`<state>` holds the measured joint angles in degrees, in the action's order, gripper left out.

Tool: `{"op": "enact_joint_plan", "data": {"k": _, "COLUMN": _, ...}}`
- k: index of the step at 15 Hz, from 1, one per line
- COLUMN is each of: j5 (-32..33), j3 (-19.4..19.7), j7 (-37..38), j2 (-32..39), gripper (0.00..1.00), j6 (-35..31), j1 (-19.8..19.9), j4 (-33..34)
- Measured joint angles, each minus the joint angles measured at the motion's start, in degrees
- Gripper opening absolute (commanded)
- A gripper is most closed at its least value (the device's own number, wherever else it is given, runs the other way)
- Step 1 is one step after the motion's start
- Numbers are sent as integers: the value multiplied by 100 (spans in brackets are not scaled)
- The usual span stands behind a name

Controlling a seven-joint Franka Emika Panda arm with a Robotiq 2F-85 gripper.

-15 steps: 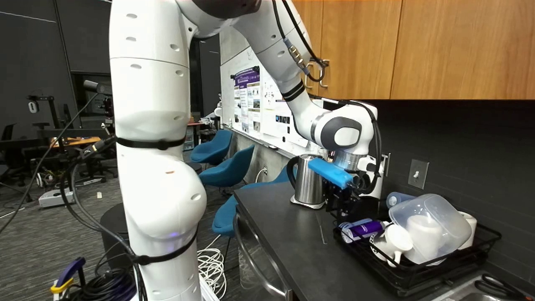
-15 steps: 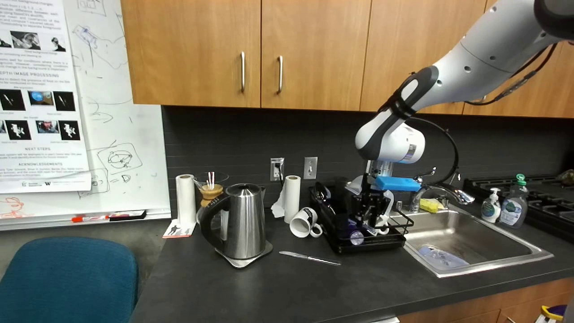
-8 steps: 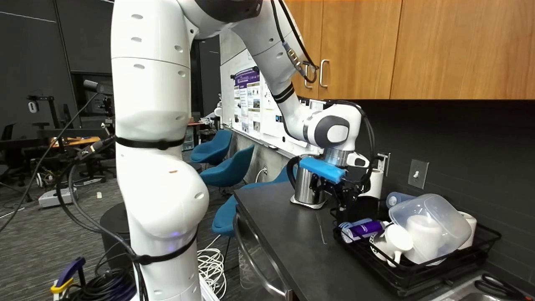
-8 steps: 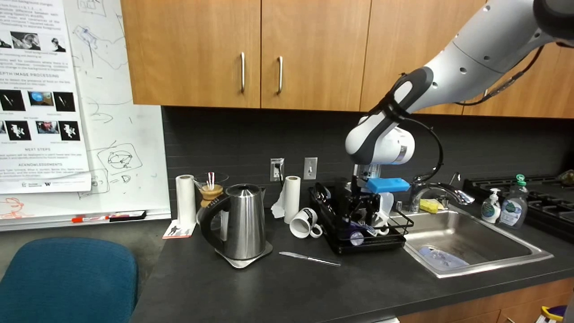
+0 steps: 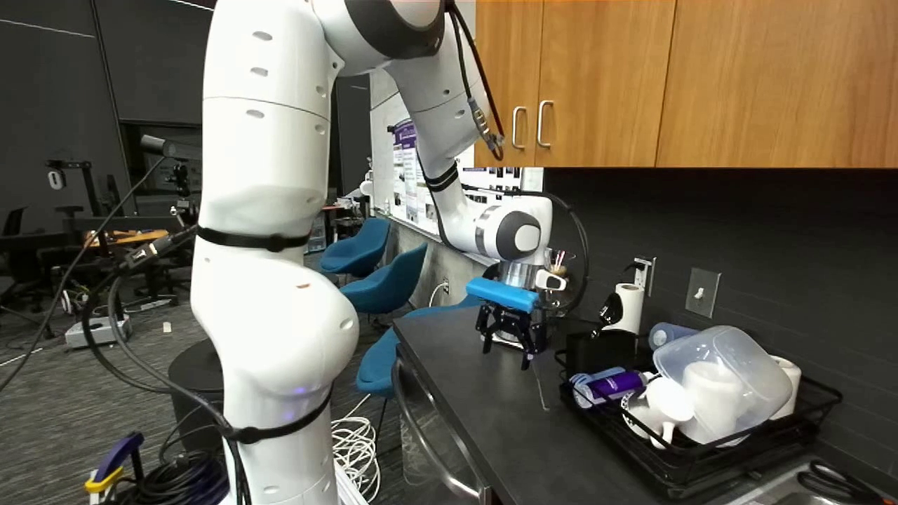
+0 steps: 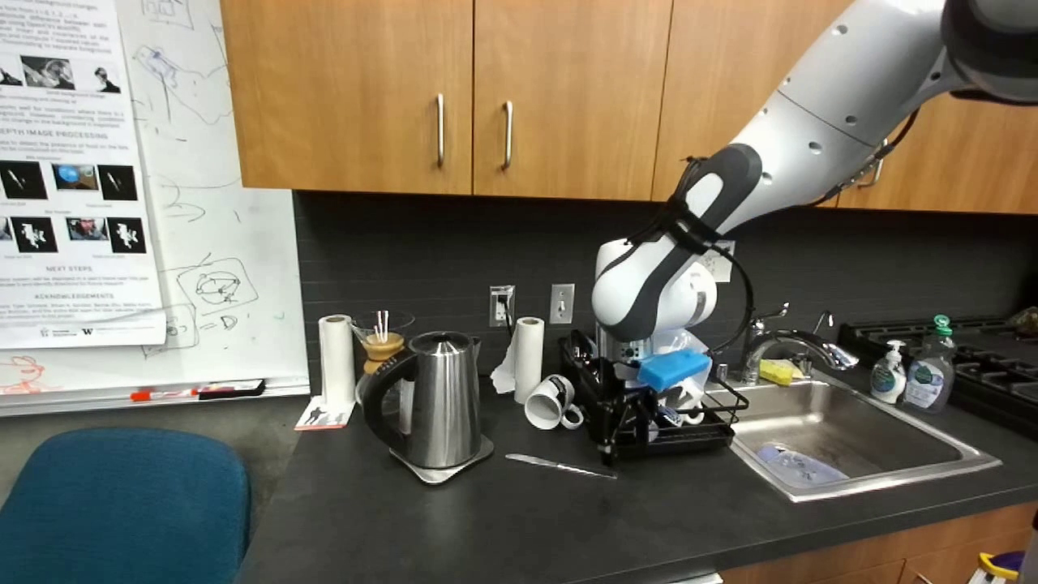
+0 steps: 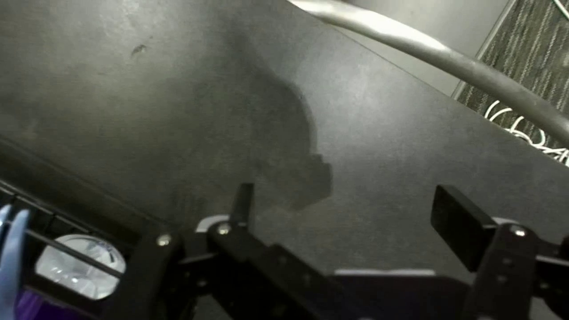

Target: Put the blue fork onto the dish rack

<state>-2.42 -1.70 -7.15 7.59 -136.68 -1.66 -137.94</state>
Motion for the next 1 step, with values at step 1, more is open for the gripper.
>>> {"op": "enact_joint_plan", "data": {"k": 1, "j5": 19, "j3": -12, "j7": 2, "j2": 60, "gripper": 100, "j6": 4, "j1": -15, "j4": -1}}
